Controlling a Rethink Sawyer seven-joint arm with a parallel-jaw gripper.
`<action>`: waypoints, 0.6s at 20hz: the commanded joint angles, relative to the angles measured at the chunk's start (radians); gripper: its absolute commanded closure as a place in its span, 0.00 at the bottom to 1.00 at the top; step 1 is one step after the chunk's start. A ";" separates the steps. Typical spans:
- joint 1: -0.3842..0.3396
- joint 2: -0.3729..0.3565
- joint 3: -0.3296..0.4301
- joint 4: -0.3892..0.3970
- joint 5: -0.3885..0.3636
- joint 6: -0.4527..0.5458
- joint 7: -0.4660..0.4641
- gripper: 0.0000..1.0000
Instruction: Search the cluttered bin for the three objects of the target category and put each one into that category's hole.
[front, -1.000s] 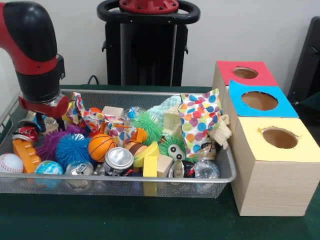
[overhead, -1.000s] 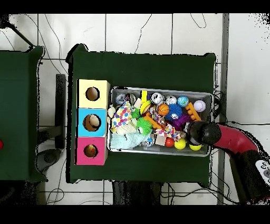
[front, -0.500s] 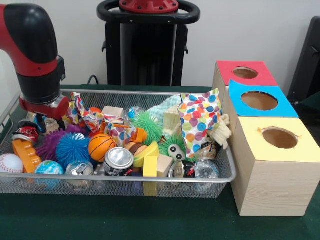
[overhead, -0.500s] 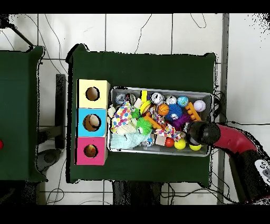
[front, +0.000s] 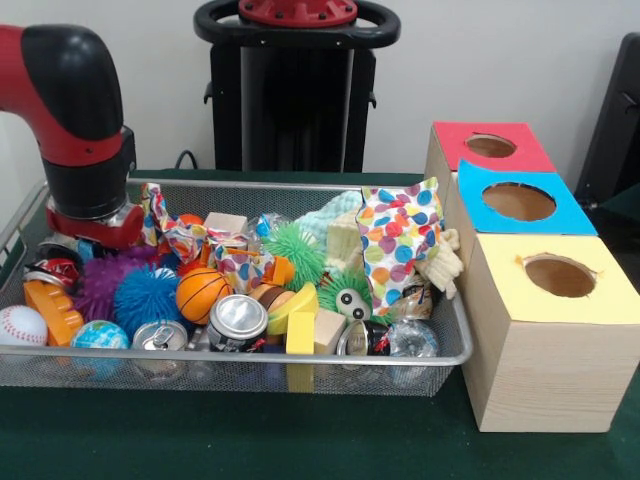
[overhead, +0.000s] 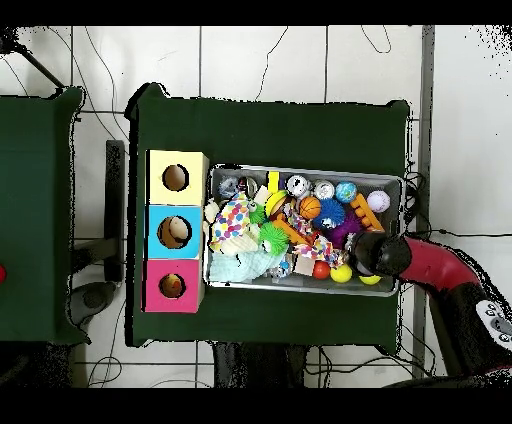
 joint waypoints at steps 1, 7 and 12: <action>0.029 0.004 0.023 0.023 -0.033 0.028 -0.055 1.00; 0.053 -0.191 0.022 0.112 0.048 0.200 -0.077 1.00; 0.058 -0.266 0.033 0.129 0.092 0.305 -0.090 1.00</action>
